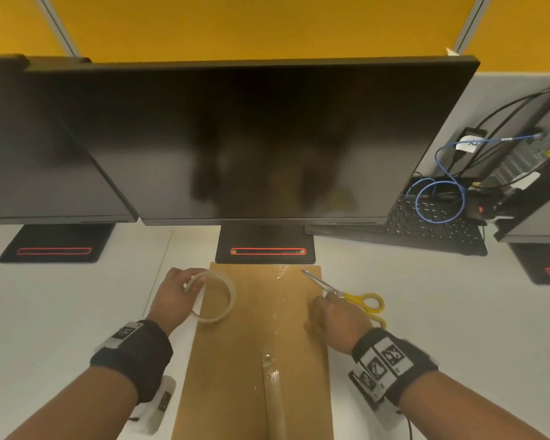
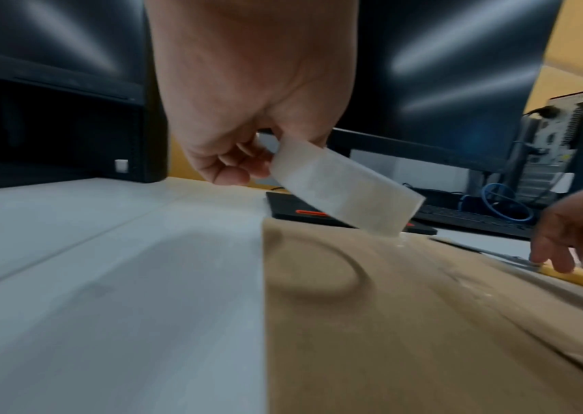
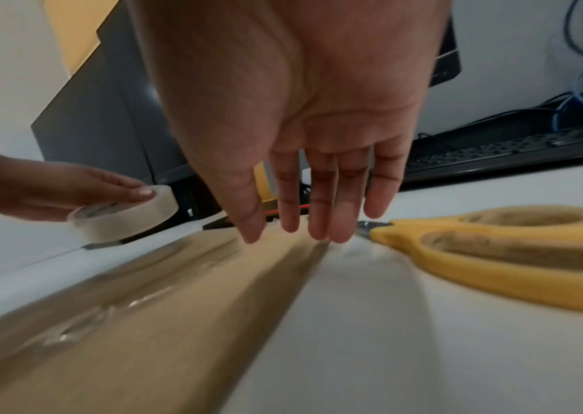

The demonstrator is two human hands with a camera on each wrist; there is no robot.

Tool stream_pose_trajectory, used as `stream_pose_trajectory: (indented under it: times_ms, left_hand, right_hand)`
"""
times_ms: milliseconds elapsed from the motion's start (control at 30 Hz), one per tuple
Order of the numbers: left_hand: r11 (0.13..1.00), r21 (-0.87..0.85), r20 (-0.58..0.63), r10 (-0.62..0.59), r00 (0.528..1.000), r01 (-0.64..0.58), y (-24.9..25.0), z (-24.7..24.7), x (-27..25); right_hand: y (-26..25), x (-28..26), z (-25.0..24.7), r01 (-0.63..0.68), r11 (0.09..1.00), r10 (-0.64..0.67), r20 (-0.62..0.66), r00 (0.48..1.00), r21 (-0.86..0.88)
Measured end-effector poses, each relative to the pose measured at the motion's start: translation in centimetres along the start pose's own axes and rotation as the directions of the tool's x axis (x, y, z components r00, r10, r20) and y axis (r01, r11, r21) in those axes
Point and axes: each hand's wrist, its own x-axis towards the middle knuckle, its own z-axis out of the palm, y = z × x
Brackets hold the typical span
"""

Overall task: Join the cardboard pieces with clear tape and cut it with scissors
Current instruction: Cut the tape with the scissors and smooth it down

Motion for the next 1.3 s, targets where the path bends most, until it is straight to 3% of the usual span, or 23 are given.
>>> stream_pose_trajectory:
  times_ms: [167,400,667,767,800,867,933,1000,1067,1133,1200,1300]
  left_hand:
    - [0.984,0.07,-0.077,-0.16,0.984,0.165,-3.4,-0.3,0.3]
    - [0.943,0.03,-0.146,-0.325,0.934,0.333,-5.8,-1.0,0.6]
    - [0.866,0.214,-0.129,-0.433,0.892,0.452,-7.5,-3.1,0.8]
    - [0.785,0.401,-0.201,-0.426,0.882,0.471,-6.6,-3.2,0.4]
    - [0.789,0.445,-0.235,-0.353,0.906,0.423,-6.1,-2.9,0.4]
    - [0.835,0.508,-0.204,-0.12,0.972,0.21,-4.4,-2.0,0.4]
    - [0.813,0.582,-0.05,0.056,0.997,-0.016,-2.5,-0.5,0.3]
    - [0.777,0.59,0.164,0.154,0.974,-0.221,-0.6,1.5,0.0]
    - [0.728,0.574,0.363,0.184,0.913,-0.375,0.9,3.4,-0.3]
    - [0.685,0.581,0.507,0.119,0.854,-0.44,1.5,4.6,-0.3]
    - [0.669,0.594,0.558,0.059,0.828,-0.447,1.4,5.2,-0.4]
    - [0.663,0.615,0.523,0.062,0.85,-0.426,0.8,5.5,-0.8]
  right_hand:
    - [-1.9,0.2,1.5,0.002,0.999,0.001,0.059,0.998,-0.043]
    - [-3.1,1.0,2.2,-0.015,0.995,0.023,0.083,0.996,-0.1]
    - [-3.4,1.3,1.9,0.067,0.993,-0.055,0.12,0.991,-0.097]
    - [-3.6,1.4,1.9,0.097,0.991,-0.085,0.129,0.988,-0.095]
    - [-3.6,1.5,1.9,0.099,0.991,-0.087,0.128,0.988,-0.093]
    - [-3.7,1.7,1.9,0.111,0.99,-0.099,0.128,0.987,-0.09]
    - [-3.8,1.9,1.9,0.13,0.988,-0.119,0.132,0.984,-0.079]
    - [-3.8,2.1,1.9,0.147,0.987,-0.137,0.139,0.981,-0.061]
    - [-3.7,2.4,1.8,0.158,0.987,-0.15,0.151,0.977,-0.042]
    - [-3.7,2.6,1.7,0.168,0.985,-0.161,0.153,0.975,-0.037]
    - [-3.6,2.8,1.7,0.185,0.982,-0.177,0.153,0.972,-0.043]
    - [-3.4,3.0,1.6,0.21,0.976,-0.199,0.157,0.967,-0.057]
